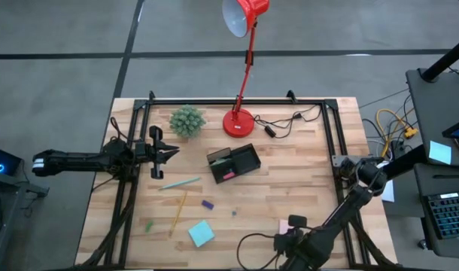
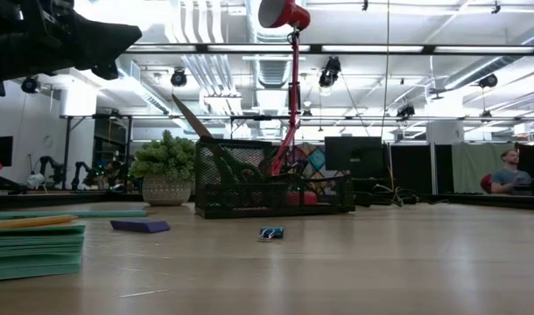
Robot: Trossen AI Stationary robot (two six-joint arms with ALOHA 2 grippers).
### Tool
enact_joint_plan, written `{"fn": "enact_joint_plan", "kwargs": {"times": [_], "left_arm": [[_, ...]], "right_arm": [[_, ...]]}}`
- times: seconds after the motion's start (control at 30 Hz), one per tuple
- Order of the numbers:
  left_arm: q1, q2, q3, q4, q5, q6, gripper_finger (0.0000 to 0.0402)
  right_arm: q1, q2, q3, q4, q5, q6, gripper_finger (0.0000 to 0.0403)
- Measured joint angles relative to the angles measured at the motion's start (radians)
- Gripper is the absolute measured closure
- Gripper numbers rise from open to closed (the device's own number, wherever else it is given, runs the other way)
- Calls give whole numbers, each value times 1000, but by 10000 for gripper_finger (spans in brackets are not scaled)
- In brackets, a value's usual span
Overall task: Pick and place office supplies into organizer
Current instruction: Put the pink sticky notes into the black desk organizer
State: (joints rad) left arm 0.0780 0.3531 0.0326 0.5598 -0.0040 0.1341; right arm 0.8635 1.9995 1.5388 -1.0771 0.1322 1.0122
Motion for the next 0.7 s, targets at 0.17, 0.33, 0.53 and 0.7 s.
{"fn": "enact_joint_plan", "kwargs": {"times": [0.17,0.33,0.53,0.7], "left_arm": [[0,0,0,0,0,0,379],[0,0,0,0,0,0,379],[0,0,0,0,0,0,379],[0,0,0,-1,0,0,379]], "right_arm": [[-1,0,-4,16,0,-1,225],[-1,0,-35,23,4,-3,189],[-1,1,-93,27,10,1,182],[-1,2,-119,47,10,-1,183]]}}
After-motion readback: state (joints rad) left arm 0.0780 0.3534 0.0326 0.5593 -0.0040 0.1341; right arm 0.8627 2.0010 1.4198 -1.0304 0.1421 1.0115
